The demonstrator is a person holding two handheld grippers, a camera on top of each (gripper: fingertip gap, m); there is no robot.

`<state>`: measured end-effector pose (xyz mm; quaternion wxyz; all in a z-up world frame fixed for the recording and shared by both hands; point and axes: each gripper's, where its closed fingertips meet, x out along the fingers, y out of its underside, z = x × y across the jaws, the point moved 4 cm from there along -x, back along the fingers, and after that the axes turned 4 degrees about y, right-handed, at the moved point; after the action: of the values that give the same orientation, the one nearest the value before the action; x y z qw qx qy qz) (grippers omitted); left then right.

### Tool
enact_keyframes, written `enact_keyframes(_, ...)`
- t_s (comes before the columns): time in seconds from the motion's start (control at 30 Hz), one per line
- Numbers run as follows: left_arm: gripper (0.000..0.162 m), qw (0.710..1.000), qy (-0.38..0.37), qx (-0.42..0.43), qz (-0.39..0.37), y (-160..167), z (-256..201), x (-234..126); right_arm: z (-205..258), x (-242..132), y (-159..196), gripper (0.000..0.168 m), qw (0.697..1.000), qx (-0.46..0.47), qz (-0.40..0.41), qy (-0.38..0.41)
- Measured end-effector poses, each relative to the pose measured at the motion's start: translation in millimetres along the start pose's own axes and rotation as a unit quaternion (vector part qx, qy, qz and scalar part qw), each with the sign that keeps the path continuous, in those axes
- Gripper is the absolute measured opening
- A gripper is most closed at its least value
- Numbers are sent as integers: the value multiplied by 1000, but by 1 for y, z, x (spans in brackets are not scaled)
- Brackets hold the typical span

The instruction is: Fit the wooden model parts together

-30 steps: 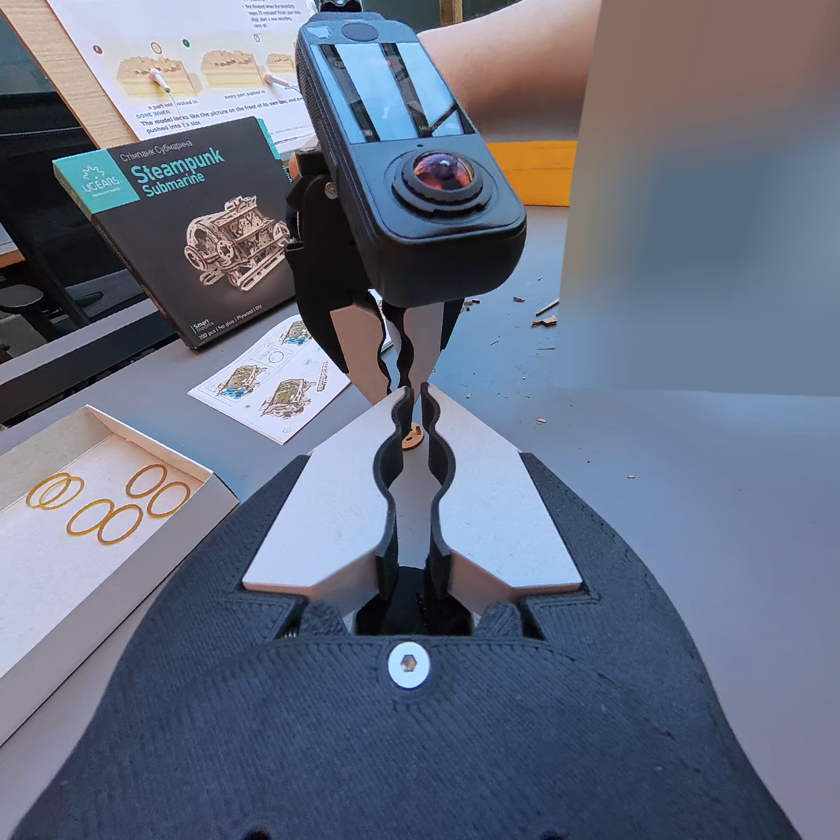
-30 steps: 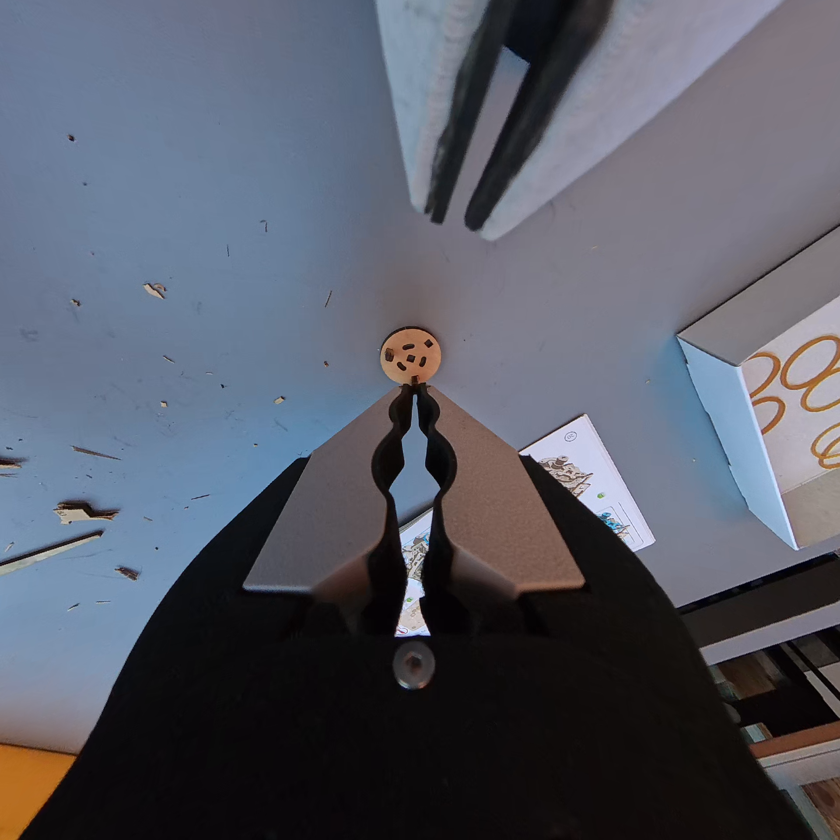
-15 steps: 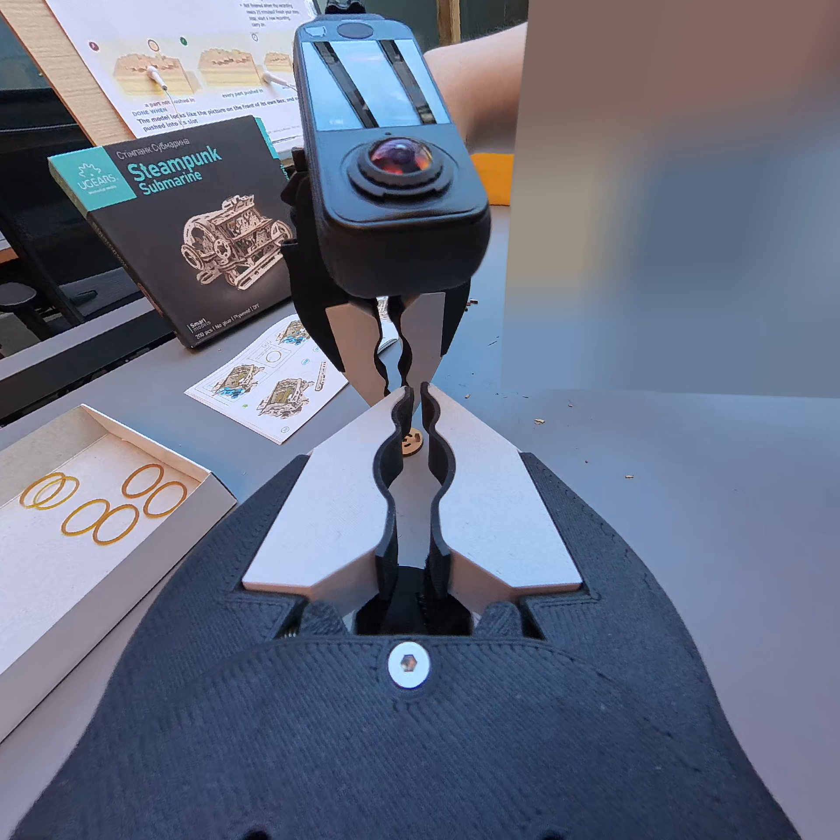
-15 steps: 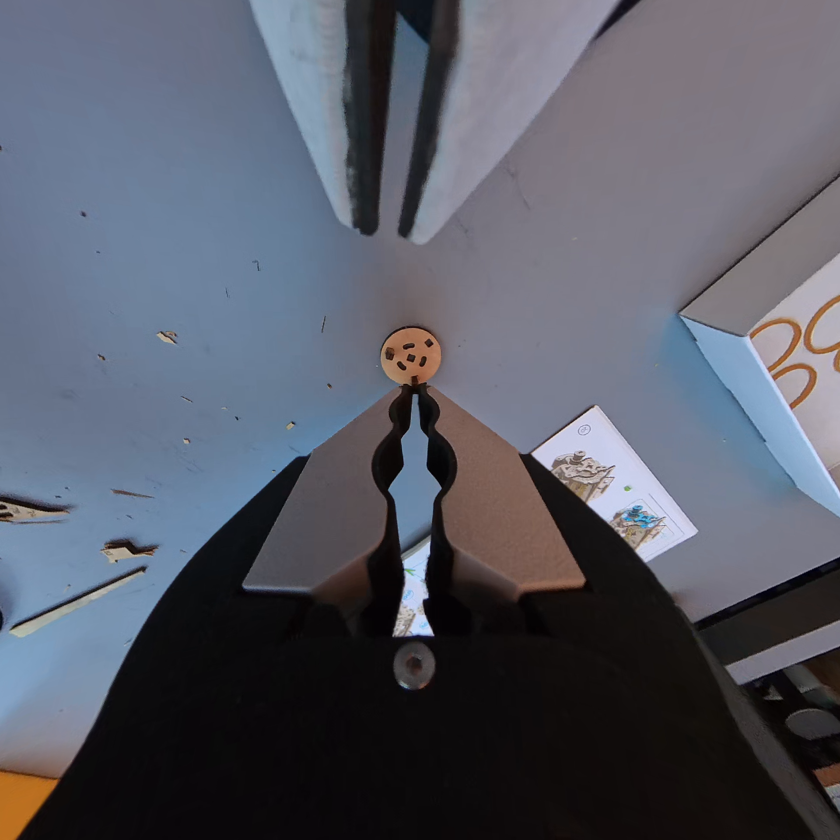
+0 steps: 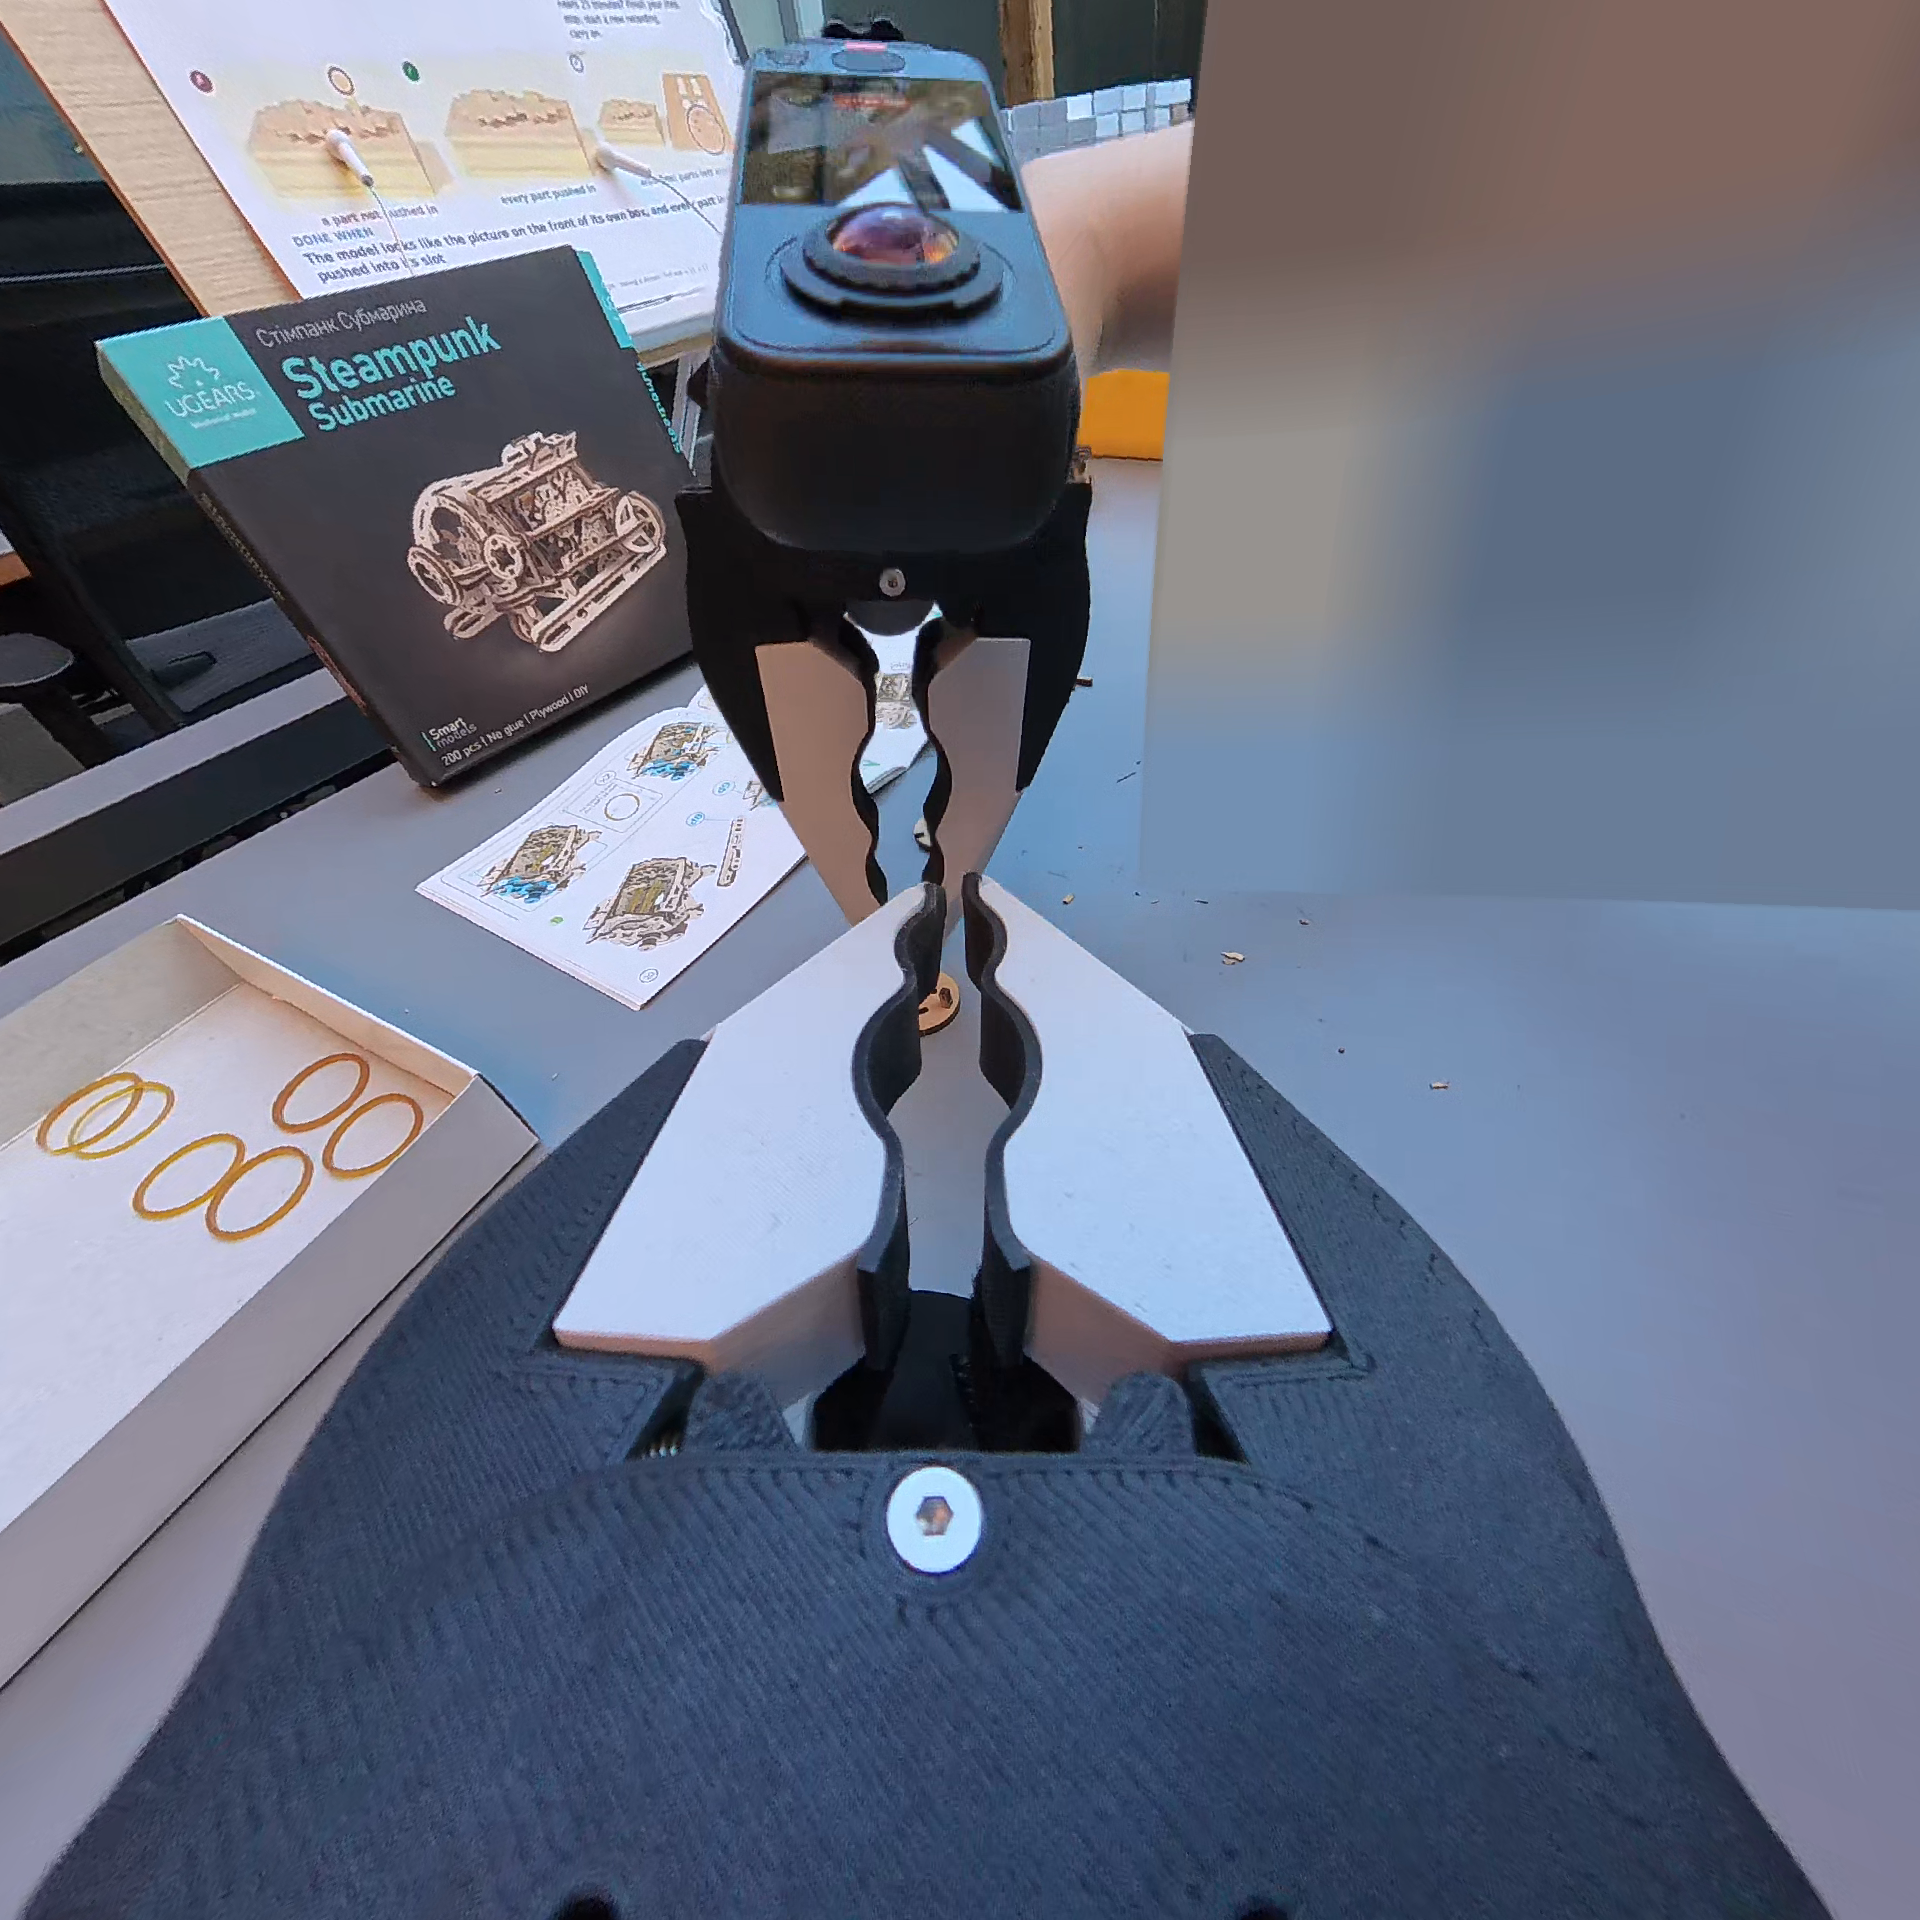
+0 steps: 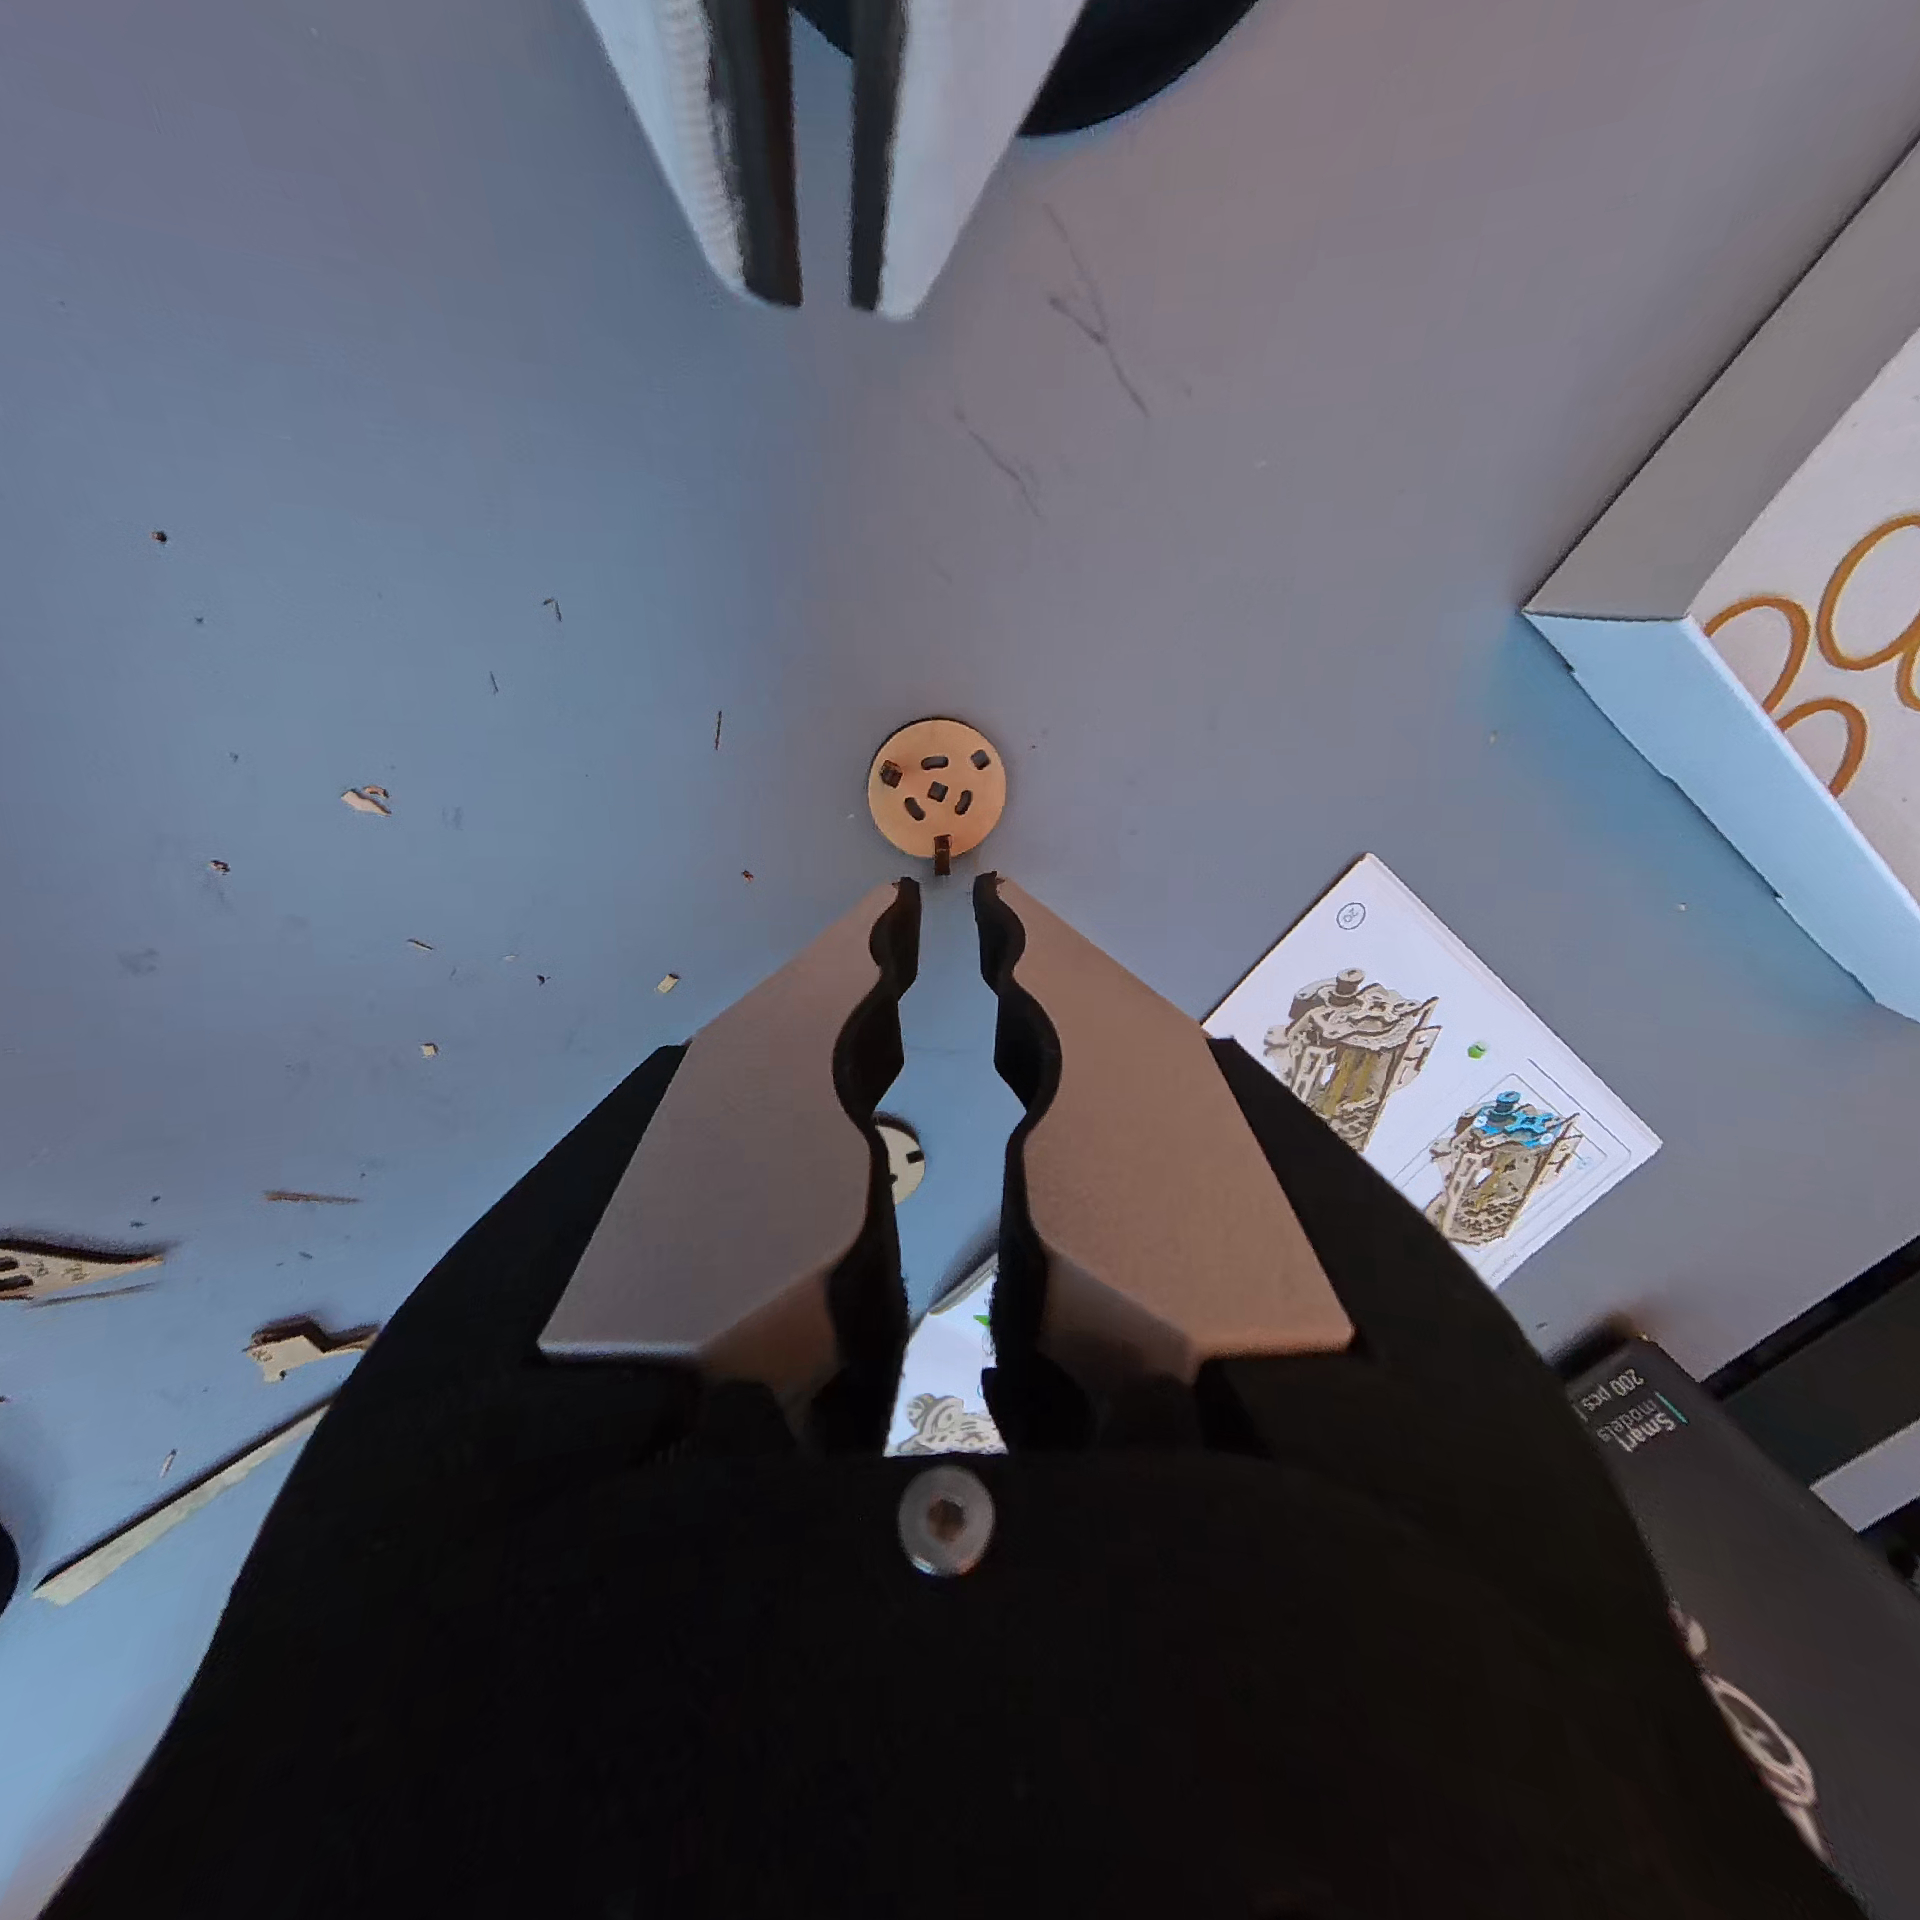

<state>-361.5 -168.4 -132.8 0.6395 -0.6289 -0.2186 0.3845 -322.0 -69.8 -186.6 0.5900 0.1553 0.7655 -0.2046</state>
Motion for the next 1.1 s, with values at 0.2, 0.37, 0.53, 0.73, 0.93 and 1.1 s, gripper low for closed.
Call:
enact_keyframes(0.2, 2, 1000, -2, -1, -1, 0, 0, 0, 1, -6, 9, 12, 997, 62, -46, 7)
enact_keyframes(0.37, 2, 1000, -3, 0, 0, 0, 1, 0, 2, -10, 15, 10, 985, 130, -108, 23)
enact_keyframes(0.53, 2, 1000, -6, 1, 0, 0, 1, -1, 4, -9, 16, 9, 970, 177, -164, 25)
enact_keyframes(0.73, 2, 1000, -6, 3, 3, 0, 0, 0, 4, -3, 16, 11, 956, 203, -211, 15)
enact_keyframes(0.93, 2, 1000, -5, 2, 5, 1, 1, 0, 5, 1, 15, 7, 959, 182, -214, 29)
enact_keyframes(1.1, 1, 1000, -5, 3, 7, 1, 0, 1, 5, 2, 12, 4, 961, 158, -223, 33)
